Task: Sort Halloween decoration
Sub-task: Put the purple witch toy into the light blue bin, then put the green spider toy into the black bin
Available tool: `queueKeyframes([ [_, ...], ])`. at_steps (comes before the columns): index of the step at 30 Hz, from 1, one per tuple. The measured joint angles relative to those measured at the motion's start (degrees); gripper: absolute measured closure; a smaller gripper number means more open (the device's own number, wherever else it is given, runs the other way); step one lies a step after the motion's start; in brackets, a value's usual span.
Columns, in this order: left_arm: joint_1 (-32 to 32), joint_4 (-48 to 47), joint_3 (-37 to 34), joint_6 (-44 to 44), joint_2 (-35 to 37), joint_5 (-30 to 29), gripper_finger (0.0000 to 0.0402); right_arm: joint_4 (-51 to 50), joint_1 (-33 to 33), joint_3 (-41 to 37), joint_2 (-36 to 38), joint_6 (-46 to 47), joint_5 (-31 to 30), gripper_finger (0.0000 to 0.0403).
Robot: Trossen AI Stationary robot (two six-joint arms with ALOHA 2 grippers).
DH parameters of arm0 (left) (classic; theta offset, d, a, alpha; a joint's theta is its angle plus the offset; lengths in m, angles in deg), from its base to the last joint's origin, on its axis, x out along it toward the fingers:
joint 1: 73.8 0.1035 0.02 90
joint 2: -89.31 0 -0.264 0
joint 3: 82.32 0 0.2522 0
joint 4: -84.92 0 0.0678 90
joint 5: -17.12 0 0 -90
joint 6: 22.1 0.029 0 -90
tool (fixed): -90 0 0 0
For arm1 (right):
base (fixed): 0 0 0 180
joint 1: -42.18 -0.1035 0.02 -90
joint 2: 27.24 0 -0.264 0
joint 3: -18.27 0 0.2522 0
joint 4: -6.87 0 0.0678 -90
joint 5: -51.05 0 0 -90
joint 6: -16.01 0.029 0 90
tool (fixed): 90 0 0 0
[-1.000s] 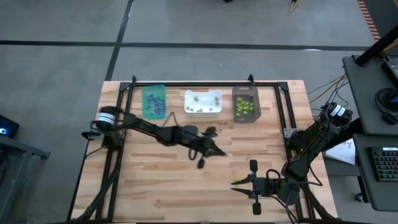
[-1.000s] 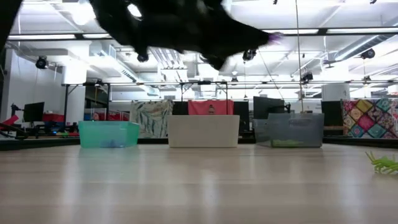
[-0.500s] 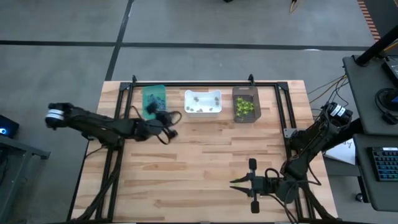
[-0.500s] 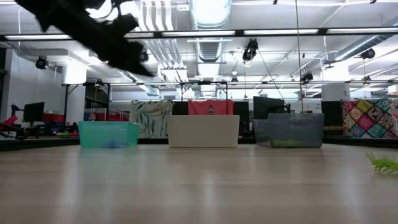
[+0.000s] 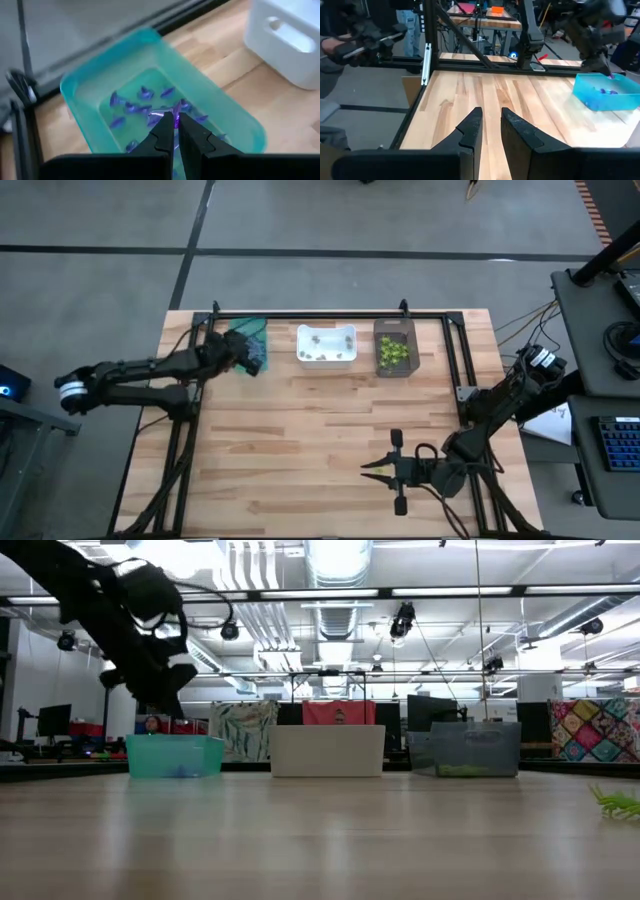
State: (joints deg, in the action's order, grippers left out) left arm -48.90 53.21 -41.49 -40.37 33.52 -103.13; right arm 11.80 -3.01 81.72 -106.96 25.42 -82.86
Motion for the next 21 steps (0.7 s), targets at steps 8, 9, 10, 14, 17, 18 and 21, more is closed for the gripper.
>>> queueKeyframes([
  [8, 5.2, -0.1, 1.1, -0.4, -3.2, 3.3, 0.0366, 0.0, 2.1, 0.0, 0.0, 0.0, 2.4, 0.0344],
  [9, 5.2, -0.1, 1.2, -0.3, -3.3, 3.3, 0.0358, 0.0, 2.3, 0.0, 0.0, 0.2, 2.4, 0.0344],
  [10, 5.2, -0.1, 1.2, -0.3, -3.5, 3.3, 0.0351, 0.0, 2.5, 0.0, 0.0, 0.6, 2.4, 0.0344],
  [14, 5.1, -0.1, 1.3, -0.4, -3.5, 3.2, 0.0324, -0.1, 3.1, 0.0, 0.0, 2.6, 2.4, 0.0344],
  [17, 4.4, -0.2, 1.3, -1.0, -2.9, 3.8, 0.0308, -0.2, 3.6, 0.0, 0.0, 4.5, 2.4, 0.0344],
  [18, 3.8, -0.1, 1.3, -1.2, -2.6, 4.8, 0.0304, -0.2, 3.8, 0.0, 0.1, 5.2, 2.4, 0.0344],
  [21, 1.3, -0.1, 1.3, -1.4, -1.0, 8.0, 0.0299, -0.3, 4.8, 0.0, 0.4, 8.2, 2.5, 0.0344],
])
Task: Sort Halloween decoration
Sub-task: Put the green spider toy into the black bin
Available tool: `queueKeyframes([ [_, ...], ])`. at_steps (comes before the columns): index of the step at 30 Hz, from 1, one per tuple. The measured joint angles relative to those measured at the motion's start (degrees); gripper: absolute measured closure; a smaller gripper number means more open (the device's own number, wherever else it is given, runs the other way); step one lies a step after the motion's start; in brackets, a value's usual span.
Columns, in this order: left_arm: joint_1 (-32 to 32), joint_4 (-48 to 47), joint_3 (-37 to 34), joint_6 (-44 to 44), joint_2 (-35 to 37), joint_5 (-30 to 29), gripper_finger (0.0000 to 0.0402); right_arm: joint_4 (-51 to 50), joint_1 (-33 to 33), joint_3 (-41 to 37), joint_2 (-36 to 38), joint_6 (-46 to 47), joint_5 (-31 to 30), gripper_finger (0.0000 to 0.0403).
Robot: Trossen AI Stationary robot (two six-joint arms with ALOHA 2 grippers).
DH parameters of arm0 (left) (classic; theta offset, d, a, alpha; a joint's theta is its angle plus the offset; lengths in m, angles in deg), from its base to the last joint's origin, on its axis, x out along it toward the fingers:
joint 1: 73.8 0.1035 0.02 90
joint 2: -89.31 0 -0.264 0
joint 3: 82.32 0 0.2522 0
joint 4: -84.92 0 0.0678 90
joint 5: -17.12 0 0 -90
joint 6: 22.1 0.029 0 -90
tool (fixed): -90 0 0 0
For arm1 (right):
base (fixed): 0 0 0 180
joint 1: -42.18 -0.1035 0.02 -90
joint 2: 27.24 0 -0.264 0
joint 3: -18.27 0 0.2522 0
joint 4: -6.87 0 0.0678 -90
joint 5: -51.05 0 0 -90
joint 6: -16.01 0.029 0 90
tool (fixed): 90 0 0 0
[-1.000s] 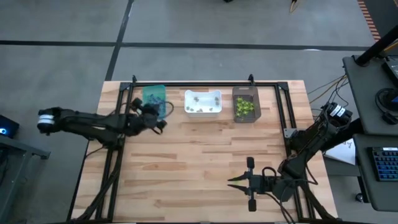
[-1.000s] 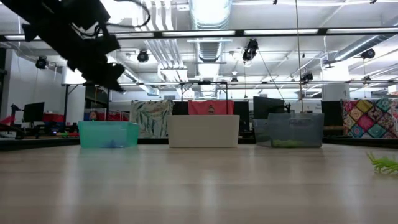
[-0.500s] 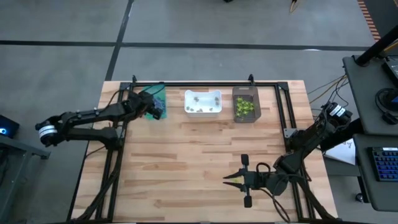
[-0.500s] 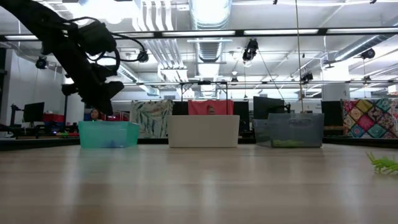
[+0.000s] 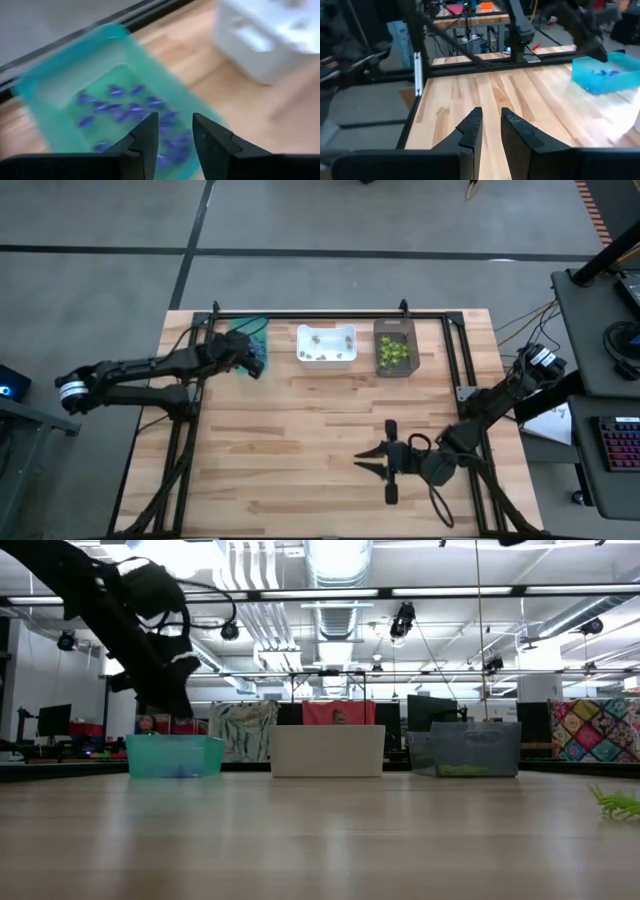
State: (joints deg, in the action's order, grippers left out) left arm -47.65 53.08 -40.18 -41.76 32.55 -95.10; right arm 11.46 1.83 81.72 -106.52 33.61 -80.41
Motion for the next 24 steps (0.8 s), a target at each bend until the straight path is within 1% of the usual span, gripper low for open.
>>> queueKeyframes([
  [3, -4.2, 0.1, 0.4, -1.5, 2.3, 1.9, 0.0300, -0.1, 1.6, 0.0, 0.1, 3.0, 0.0, 0.0344],
  [5, -8.0, 0.8, 1.0, -2.5, 3.9, 1.9, 0.0302, -0.3, 2.8, 0.0, 0.1, 5.3, 0.5, 0.0344],
  [9, -16.5, 5.7, 1.3, -3.3, 6.2, 1.9, 0.0307, -1.5, 5.4, 0.0, 0.1, 9.5, 5.9, 0.0344],
  [13, -24.6, 11.6, 1.1, -3.4, 6.6, 1.5, 0.0309, -4.2, 7.5, 0.8, 0.1, 15.1, 9.6, 0.0344],
  [16, -30.3, 14.3, 1.1, -3.5, 5.9, -1.5, 0.0309, -8.3, 8.2, 2.1, 0.1, 18.6, 11.9, 0.0344],
  [18, -33.6, 16.3, 1.0, -3.6, 5.3, -4.1, 0.0309, -12.7, 8.2, 3.2, 0.1, 21.4, 12.1, 0.0344],
  [24, -42.1, 22.4, 1.0, -3.9, 1.7, -11.4, 0.0309, -29.6, 8.1, 8.3, -0.7, 33.6, 12.2, 0.0344],
])
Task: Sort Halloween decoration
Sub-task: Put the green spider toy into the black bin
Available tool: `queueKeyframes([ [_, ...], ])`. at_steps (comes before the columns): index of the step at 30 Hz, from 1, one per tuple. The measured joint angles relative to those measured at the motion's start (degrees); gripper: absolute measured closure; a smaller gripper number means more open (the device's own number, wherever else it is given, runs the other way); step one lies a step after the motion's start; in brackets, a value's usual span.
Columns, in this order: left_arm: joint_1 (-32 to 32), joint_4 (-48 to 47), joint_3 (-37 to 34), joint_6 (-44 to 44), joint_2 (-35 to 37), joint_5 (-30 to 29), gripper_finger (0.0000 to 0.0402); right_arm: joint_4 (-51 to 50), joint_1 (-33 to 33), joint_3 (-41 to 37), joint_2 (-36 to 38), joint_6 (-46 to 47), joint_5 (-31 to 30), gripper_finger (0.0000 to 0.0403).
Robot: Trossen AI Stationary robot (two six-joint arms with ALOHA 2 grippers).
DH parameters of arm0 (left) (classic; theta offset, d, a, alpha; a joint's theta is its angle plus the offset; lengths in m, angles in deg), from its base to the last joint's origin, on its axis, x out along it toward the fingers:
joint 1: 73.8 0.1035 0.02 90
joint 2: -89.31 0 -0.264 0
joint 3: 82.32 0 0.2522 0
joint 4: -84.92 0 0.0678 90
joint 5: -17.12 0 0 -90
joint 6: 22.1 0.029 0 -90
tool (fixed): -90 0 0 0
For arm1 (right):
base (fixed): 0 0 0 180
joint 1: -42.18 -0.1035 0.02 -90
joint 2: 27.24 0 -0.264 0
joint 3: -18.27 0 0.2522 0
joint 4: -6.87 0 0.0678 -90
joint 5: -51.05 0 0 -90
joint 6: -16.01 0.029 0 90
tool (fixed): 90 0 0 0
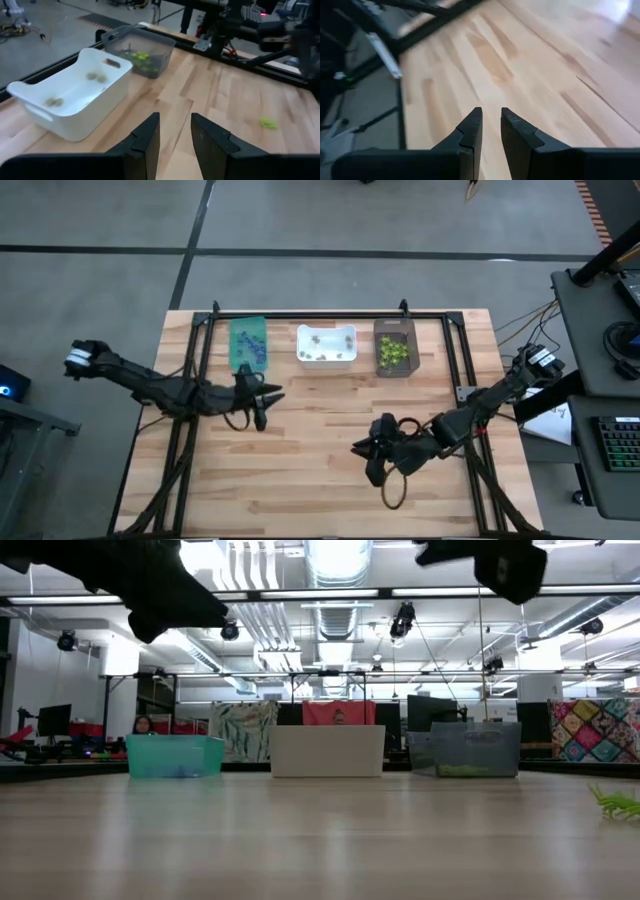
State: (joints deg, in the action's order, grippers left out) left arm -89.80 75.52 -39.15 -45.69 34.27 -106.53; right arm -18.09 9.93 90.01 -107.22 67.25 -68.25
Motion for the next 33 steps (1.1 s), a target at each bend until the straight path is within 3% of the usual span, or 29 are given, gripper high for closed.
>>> queueKeyframes([
  [6, -2.9, 5.8, 0.0, 0.5, -5.6, -2.6, 0.0309, -13.0, 0.5, 6.4, -5.6, 8.1, 7.1, 0.0344],
  [12, -2.8, 8.7, -0.1, 0.3, -10.3, -2.9, 0.0309, -35.7, 0.7, 16.9, -15.5, 15.2, 16.2, 0.0344],
  [17, -2.8, 8.8, 0.8, 0.1, -12.8, -2.8, 0.0309, -51.3, 0.4, 24.6, -23.5, 15.5, 23.6, 0.0344],
  [24, -2.8, 8.2, 3.2, 0.5, -14.9, -2.8, 0.0309, -52.3, 0.2, 27.1, -28.6, 11.6, 29.8, 0.0344],
  [33, -2.8, 7.6, 3.5, 0.5, -15.3, -2.8, 0.0309, -50.6, -0.1, 26.2, -30.9, 11.0, 28.2, 0.0344],
])
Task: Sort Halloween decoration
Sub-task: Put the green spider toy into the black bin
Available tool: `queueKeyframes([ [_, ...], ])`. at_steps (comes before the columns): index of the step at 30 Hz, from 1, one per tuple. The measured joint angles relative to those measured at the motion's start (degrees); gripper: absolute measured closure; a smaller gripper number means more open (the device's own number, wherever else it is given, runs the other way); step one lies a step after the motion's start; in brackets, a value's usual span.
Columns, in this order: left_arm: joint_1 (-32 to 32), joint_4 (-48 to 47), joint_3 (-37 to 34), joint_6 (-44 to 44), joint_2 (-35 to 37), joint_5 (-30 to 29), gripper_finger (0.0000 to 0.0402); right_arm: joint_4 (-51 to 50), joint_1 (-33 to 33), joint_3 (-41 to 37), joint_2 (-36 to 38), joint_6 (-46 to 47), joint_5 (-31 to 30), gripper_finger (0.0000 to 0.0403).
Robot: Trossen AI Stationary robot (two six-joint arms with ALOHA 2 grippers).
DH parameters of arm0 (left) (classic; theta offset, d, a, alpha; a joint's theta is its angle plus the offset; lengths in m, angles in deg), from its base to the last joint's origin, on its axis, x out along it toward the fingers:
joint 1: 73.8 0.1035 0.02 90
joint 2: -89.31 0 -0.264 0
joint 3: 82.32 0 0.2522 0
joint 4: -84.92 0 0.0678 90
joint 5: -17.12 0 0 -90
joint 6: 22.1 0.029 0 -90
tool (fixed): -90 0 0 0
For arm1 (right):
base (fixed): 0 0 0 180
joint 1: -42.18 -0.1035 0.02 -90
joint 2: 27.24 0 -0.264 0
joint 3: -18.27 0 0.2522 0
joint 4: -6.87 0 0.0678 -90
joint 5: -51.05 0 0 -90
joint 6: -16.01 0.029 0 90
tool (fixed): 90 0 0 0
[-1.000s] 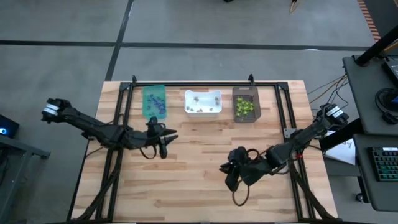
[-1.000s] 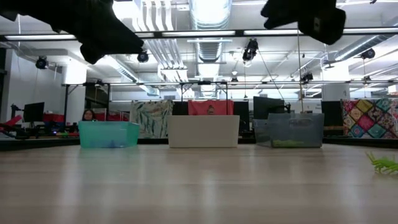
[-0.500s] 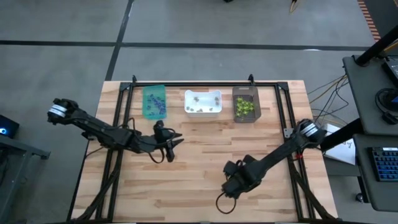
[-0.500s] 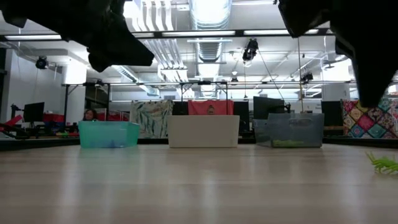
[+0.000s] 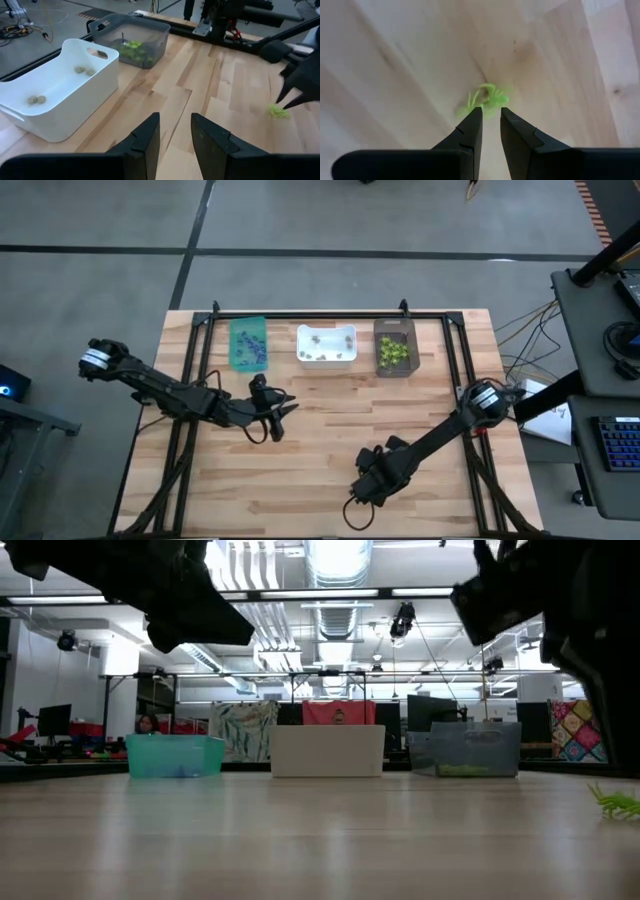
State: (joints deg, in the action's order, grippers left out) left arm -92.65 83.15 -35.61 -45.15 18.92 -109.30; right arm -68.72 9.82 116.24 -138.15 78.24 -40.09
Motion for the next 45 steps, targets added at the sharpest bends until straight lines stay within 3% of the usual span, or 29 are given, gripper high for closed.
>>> queueKeyframes([
  [17, -0.1, 0.3, 0.0, 0.0, 0.0, 0.0, 0.0309, -1.3, 1.5, -0.2, -0.8, -2.7, -6.3, 0.0344],
  [24, -0.1, 0.4, 0.0, -0.1, 0.0, 0.0, 0.0309, -0.7, 2.0, -0.2, 0.8, -9.3, -5.1, 0.0344],
  [32, -0.3, 0.4, -0.1, -0.2, -0.1, 1.2, 0.0309, 1.3, 1.9, -1.6, -0.5, -8.7, -3.4, 0.0344],
  [45, -0.3, 0.4, -0.1, -0.2, -0.1, 1.1, 0.0309, -3.2, 3.2, -4.0, 1.1, -7.1, -14.0, 0.0344],
])
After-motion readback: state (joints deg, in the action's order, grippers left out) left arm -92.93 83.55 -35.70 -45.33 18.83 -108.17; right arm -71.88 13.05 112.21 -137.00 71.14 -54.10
